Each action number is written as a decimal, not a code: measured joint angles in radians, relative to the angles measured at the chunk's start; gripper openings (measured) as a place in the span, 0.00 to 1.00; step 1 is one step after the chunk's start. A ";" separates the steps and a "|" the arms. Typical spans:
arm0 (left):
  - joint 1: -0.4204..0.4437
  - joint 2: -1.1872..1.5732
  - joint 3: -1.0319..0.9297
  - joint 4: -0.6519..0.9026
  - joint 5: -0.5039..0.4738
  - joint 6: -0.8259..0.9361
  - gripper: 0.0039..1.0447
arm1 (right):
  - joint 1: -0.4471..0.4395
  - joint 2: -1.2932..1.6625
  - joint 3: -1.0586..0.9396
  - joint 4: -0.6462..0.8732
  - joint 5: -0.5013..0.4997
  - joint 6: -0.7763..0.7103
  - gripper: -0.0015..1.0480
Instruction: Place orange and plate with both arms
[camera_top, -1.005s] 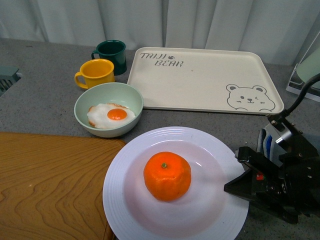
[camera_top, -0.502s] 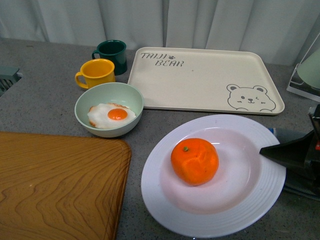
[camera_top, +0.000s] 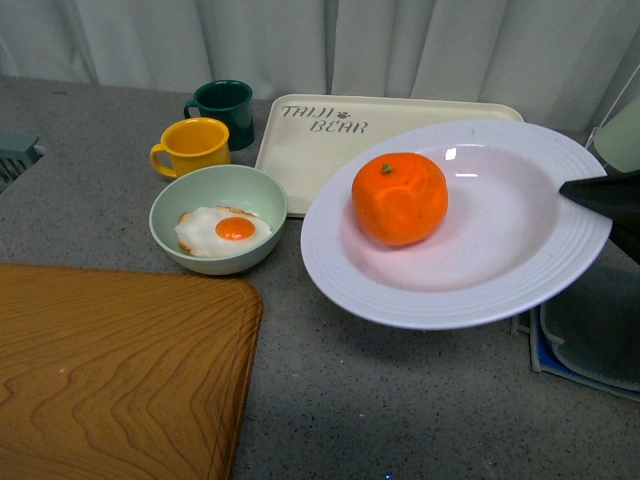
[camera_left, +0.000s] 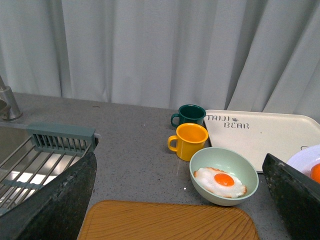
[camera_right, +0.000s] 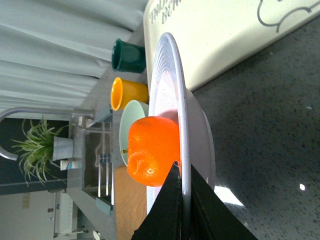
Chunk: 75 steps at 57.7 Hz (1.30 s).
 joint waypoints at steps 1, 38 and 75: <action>0.000 0.000 0.000 0.000 0.000 0.000 0.94 | 0.000 0.012 0.013 0.006 0.000 0.004 0.01; 0.000 0.000 0.000 0.000 0.000 0.000 0.94 | 0.061 0.594 0.826 -0.233 0.057 0.093 0.01; 0.000 0.000 0.000 0.000 0.000 0.000 0.94 | 0.079 0.563 0.833 -0.508 0.247 -0.367 0.60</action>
